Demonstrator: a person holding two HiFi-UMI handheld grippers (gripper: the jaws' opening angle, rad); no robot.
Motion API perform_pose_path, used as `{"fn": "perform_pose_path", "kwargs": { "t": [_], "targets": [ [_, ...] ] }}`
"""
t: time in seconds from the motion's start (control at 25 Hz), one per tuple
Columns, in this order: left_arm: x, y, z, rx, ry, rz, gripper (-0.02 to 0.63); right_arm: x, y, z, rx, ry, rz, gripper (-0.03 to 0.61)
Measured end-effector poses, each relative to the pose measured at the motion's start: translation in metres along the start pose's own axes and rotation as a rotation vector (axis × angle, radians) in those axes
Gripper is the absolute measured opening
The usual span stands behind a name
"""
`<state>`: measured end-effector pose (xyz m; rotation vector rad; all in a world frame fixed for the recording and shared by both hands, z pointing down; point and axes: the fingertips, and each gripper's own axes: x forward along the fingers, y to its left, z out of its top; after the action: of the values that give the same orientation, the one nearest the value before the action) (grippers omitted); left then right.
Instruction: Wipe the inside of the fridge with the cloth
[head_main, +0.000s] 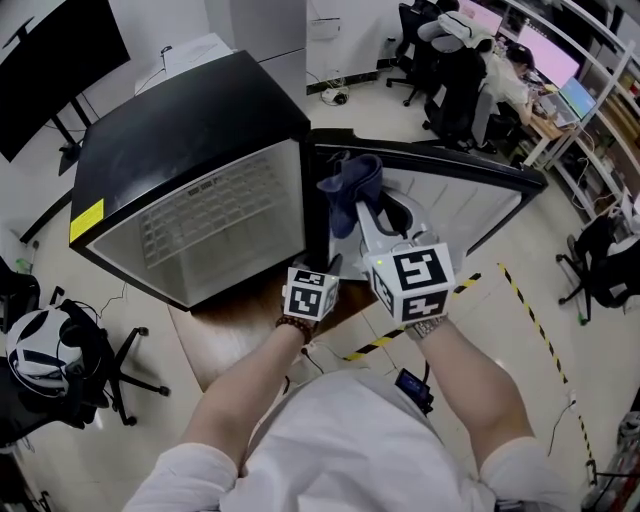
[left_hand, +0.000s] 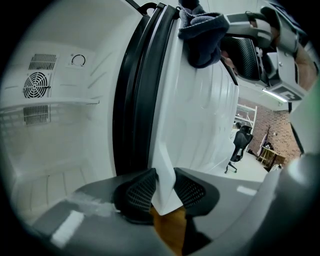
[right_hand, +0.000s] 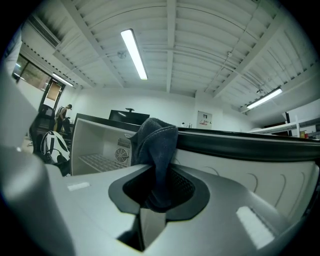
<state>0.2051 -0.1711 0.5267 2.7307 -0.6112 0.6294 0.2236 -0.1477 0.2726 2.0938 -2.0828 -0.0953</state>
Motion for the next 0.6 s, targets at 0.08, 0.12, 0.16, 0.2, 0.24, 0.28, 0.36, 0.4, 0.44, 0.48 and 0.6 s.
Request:
{"fn": "perform_pose_path", "kwargs": {
  "t": [0.08, 0.12, 0.16, 0.2, 0.24, 0.28, 0.36, 0.4, 0.44, 0.48, 0.6],
  "targets": [
    [-0.001, -0.001, 0.000, -0.002, 0.002, -0.001, 0.115, -0.002, -0.007, -0.004, 0.002, 0.011, -0.020, 0.071],
    [-0.001, -0.001, 0.000, -0.002, 0.002, -0.001, 0.115, -0.003, -0.010, -0.006, 0.003, 0.017, -0.030, 0.071],
    [-0.001, -0.001, 0.000, -0.002, 0.002, -0.001, 0.115, -0.004, -0.014, -0.007, 0.004, 0.021, -0.040, 0.071],
    [-0.001, -0.001, 0.000, -0.001, 0.002, -0.002, 0.115, -0.006, -0.017, -0.009, 0.005, 0.025, -0.051, 0.071],
    [0.000, -0.001, 0.000, 0.000, 0.001, -0.002, 0.115, -0.007, -0.021, -0.011, 0.006, 0.028, -0.061, 0.071],
    [0.000, 0.000, 0.000, 0.000, 0.000, -0.002, 0.115, -0.009, -0.025, -0.013, 0.007, 0.030, -0.071, 0.071],
    [0.000, 0.001, 0.001, -0.002, -0.004, 0.000, 0.115, -0.013, -0.033, -0.016, 0.012, 0.034, -0.091, 0.071],
    [0.000, 0.002, 0.001, -0.003, -0.005, 0.000, 0.115, -0.015, -0.037, -0.018, 0.015, 0.037, -0.101, 0.071],
    [0.000, 0.002, 0.001, -0.003, -0.004, 0.001, 0.115, -0.018, -0.042, -0.019, 0.017, 0.040, -0.112, 0.071],
    [-0.001, 0.002, 0.001, -0.003, -0.002, 0.002, 0.115, -0.021, -0.047, -0.021, 0.019, 0.043, -0.123, 0.071],
    [-0.001, 0.002, 0.000, -0.003, 0.000, 0.002, 0.115, -0.032, -0.063, -0.027, 0.023, 0.053, -0.159, 0.071]
  ]
}}
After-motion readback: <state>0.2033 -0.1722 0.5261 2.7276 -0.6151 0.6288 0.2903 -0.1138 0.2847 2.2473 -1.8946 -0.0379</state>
